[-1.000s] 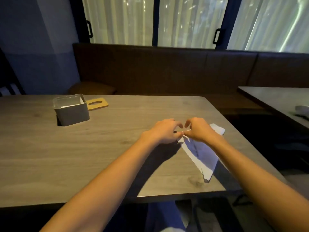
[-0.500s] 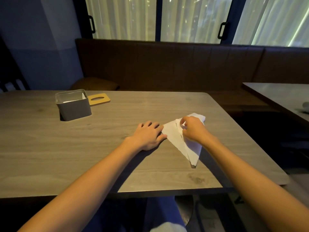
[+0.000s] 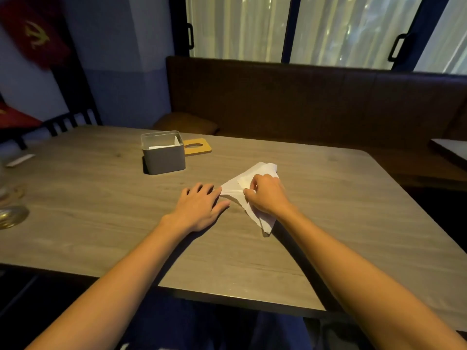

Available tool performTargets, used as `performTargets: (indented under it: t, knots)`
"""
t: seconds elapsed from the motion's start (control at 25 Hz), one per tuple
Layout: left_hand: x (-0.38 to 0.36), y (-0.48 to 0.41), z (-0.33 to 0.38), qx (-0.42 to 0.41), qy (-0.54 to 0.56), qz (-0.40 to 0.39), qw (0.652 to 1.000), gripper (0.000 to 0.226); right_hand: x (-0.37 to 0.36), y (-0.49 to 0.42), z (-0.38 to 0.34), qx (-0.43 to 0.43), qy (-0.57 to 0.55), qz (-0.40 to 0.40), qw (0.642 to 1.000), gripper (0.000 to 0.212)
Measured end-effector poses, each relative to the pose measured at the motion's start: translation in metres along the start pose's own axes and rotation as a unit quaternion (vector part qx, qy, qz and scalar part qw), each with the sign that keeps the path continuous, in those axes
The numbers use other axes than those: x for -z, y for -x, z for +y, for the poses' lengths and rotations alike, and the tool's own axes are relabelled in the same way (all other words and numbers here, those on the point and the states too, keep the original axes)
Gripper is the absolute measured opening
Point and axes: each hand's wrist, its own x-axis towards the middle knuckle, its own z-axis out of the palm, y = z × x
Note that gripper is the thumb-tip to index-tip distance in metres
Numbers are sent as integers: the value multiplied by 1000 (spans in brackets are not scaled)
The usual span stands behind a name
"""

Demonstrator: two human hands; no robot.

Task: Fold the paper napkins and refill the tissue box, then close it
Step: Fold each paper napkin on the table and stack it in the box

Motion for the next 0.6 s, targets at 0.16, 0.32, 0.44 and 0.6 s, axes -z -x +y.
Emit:
performTargets:
  t: [0.16,0.32,0.44,0.6]
  knots:
    - [0,13,-33,44,-9,4,999,65,-19,-17,-27,22,-60,4,998,15]
    - [2,27,-66,88,-8,23,996,64,-21,-28,-42,-3,-185,69,980,16]
    - [2,35,-88,113,-15,34,993,64,-10,-34,-30,-43,-246,115,962,13]
    - [14,29,-94,155,-16,57,986,63,4,-34,0,-101,-256,122,954,16]
